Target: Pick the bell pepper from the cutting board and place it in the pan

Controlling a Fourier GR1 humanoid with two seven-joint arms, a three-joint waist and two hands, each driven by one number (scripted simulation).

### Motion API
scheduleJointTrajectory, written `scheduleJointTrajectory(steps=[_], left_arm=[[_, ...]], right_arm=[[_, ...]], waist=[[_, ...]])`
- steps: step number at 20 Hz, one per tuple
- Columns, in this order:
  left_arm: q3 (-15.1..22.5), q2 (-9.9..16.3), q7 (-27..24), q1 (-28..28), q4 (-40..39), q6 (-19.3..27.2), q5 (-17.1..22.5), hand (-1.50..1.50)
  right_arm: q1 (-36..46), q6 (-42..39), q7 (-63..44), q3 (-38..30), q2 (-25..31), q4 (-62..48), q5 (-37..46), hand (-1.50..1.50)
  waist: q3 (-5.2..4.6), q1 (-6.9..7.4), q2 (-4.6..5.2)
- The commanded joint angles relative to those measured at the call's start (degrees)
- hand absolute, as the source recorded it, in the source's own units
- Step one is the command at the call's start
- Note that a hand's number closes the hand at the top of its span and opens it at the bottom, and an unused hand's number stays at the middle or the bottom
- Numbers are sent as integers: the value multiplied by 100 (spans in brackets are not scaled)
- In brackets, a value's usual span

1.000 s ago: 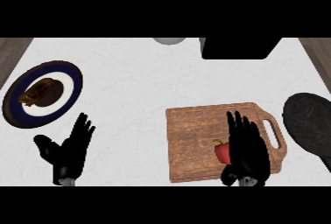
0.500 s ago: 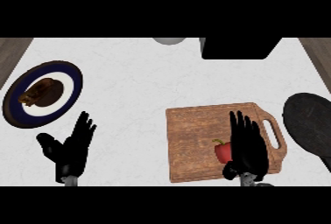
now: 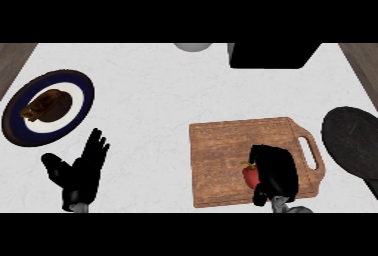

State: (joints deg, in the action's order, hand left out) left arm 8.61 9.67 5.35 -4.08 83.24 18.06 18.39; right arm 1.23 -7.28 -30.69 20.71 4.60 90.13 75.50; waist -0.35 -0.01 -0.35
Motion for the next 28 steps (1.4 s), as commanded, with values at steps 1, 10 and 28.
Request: scheduleJointTrajectory(steps=[1,10,28], left_arm=[[-268,110,-42,33,-168,-309,47,0],[-315,-11,106,-8,-13,-212,-25,0],[-309,-231,-8,242,-438,-272,-245,0]], right_arm=[[101,700,382,-162,65,-654,94,150],[-904,-350,646,544,-92,316,-491,150],[-2092,811,91,641,496,4347,488,150]], waist=[[35,13,36],[36,0,22],[33,-59,29]])
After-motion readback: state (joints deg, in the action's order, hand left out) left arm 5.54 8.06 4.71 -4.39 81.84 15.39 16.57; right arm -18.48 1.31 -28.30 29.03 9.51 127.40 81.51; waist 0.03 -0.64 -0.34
